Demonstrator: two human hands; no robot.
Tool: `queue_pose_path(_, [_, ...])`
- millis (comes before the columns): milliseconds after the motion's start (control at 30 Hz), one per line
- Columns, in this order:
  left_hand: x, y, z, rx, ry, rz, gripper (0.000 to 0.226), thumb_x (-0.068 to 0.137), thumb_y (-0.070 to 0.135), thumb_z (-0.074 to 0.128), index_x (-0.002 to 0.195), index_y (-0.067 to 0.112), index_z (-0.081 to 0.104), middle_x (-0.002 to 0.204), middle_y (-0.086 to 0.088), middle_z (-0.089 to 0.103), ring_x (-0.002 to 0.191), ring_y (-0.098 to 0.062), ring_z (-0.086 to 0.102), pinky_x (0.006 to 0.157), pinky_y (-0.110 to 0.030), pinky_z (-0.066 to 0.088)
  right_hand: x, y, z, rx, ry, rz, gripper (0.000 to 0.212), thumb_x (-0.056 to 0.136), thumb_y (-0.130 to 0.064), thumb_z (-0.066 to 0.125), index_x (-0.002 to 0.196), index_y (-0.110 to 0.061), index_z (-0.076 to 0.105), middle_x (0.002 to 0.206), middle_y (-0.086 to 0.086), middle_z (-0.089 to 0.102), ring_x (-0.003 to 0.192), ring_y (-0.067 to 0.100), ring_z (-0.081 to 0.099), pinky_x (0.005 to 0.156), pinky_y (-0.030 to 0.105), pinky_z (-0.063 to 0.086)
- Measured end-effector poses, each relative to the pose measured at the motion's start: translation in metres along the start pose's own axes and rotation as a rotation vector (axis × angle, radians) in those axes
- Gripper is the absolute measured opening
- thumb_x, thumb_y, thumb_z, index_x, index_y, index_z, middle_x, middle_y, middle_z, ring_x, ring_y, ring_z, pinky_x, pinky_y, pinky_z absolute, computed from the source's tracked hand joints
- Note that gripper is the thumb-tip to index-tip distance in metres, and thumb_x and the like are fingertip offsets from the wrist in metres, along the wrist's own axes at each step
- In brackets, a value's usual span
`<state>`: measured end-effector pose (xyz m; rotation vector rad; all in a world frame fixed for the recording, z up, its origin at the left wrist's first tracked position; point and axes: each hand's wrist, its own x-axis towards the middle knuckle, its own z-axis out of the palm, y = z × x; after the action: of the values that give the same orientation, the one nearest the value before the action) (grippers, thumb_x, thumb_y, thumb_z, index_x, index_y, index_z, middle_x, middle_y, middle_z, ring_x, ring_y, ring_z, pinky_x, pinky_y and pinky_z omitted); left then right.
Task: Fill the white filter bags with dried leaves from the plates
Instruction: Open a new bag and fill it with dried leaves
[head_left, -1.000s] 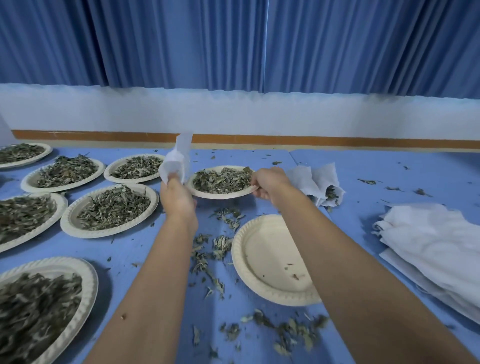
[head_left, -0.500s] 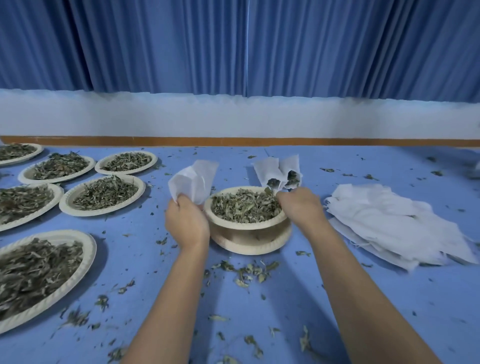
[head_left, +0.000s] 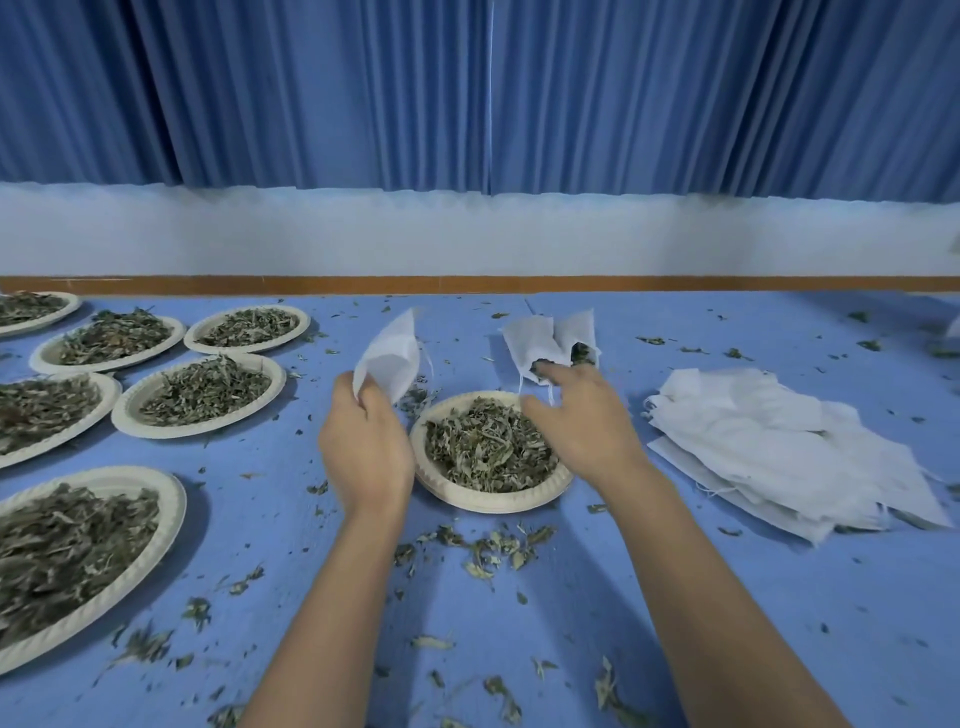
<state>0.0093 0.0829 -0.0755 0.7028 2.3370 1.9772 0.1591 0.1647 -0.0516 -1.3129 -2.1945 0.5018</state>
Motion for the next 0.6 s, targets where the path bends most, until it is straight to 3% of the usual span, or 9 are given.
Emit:
queue_pose_path(67, [0.002, 0.002, 0.001, -0.061, -0.005, -0.001, 0.03, 0.097, 0.017, 0.038, 0.121, 0.015, 0.056, 0.086, 0.006, 0.054, 0.066, -0.008, 0.049, 0.047, -0.01, 0.033, -0.001, -0.009, -0.003, -0.052, -0.211, -0.061, 0.061, 0.083, -0.056, 0.057, 0.135, -0.027, 0.047, 0.14, 0.008, 0.041, 0.126, 0.025, 0.042, 0.093, 0.033, 0.038])
queue_pose_path(167, [0.003, 0.005, 0.003, -0.157, -0.036, -0.052, 0.038, 0.095, 0.009, 0.042, 0.126, 0.022, 0.058, 0.102, 0.004, 0.066, 0.065, -0.01, 0.061, 0.051, -0.015, 0.043, -0.004, -0.015, 0.0, -0.189, -0.397, -0.016, 0.074, 0.074, -0.065, 0.062, 0.137, -0.031, 0.044, 0.14, 0.009, 0.043, 0.125, 0.028, 0.044, 0.097, 0.039, 0.043])
queue_pose_path(267, [0.002, 0.011, 0.004, -0.203, -0.104, -0.083, 0.039, 0.095, 0.013, 0.043, 0.132, 0.02, 0.053, 0.121, -0.001, 0.062, 0.088, -0.02, 0.065, 0.069, -0.03, 0.053, -0.008, -0.02, 0.002, -0.226, -0.377, -0.03, 0.075, 0.073, -0.061, 0.066, 0.136, -0.028, 0.046, 0.141, 0.007, 0.044, 0.125, 0.024, 0.045, 0.097, 0.037, 0.043])
queue_pose_path(367, [0.003, 0.017, 0.005, -0.104, -0.175, -0.049, 0.048, 0.095, 0.02, 0.037, 0.143, 0.02, 0.036, 0.119, 0.001, 0.056, 0.09, -0.018, 0.061, 0.073, -0.033, 0.047, -0.01, -0.024, 0.001, -0.199, -0.34, -0.033, 0.071, 0.073, -0.057, 0.069, 0.133, -0.024, 0.05, 0.136, 0.006, 0.05, 0.122, 0.022, 0.049, 0.092, 0.034, 0.044])
queue_pose_path(433, [0.006, 0.019, 0.004, 0.041, -0.199, 0.022, 0.052, 0.097, 0.024, 0.031, 0.148, 0.02, 0.025, 0.133, -0.008, 0.048, 0.101, -0.024, 0.054, 0.077, -0.033, 0.039, -0.011, -0.027, 0.002, -0.201, -0.331, -0.034, 0.066, 0.073, -0.053, 0.071, 0.13, -0.023, 0.054, 0.131, 0.007, 0.053, 0.117, 0.022, 0.053, 0.088, 0.033, 0.046])
queue_pose_path(467, [0.006, 0.019, 0.003, 0.114, -0.199, 0.068, 0.052, 0.098, 0.024, 0.028, 0.149, 0.02, 0.022, 0.134, -0.011, 0.046, 0.097, -0.023, 0.049, 0.075, -0.032, 0.034, -0.011, -0.028, 0.003, -0.205, -0.323, -0.039, 0.062, 0.074, -0.049, 0.072, 0.127, -0.021, 0.057, 0.129, 0.007, 0.055, 0.114, 0.022, 0.055, 0.087, 0.033, 0.047])
queue_pose_path(533, [0.008, 0.019, -0.001, 0.24, -0.193, 0.18, 0.048, 0.101, 0.026, 0.025, 0.149, 0.02, 0.023, 0.12, -0.016, 0.052, 0.083, -0.02, 0.042, 0.068, -0.032, 0.03, -0.01, -0.029, 0.006, -0.204, -0.309, -0.05, 0.051, 0.076, -0.038, 0.075, 0.122, -0.02, 0.062, 0.126, 0.006, 0.058, 0.112, 0.022, 0.056, 0.089, 0.035, 0.05])
queue_pose_path(600, [0.009, 0.019, -0.003, 0.364, -0.197, 0.275, 0.045, 0.102, 0.029, 0.026, 0.146, 0.022, 0.031, 0.102, -0.017, 0.059, 0.079, -0.027, 0.051, 0.062, -0.036, 0.038, -0.01, -0.027, 0.011, -0.202, -0.298, -0.053, 0.043, 0.077, -0.026, 0.076, 0.117, -0.021, 0.065, 0.125, 0.006, 0.06, 0.11, 0.022, 0.057, 0.091, 0.036, 0.05])
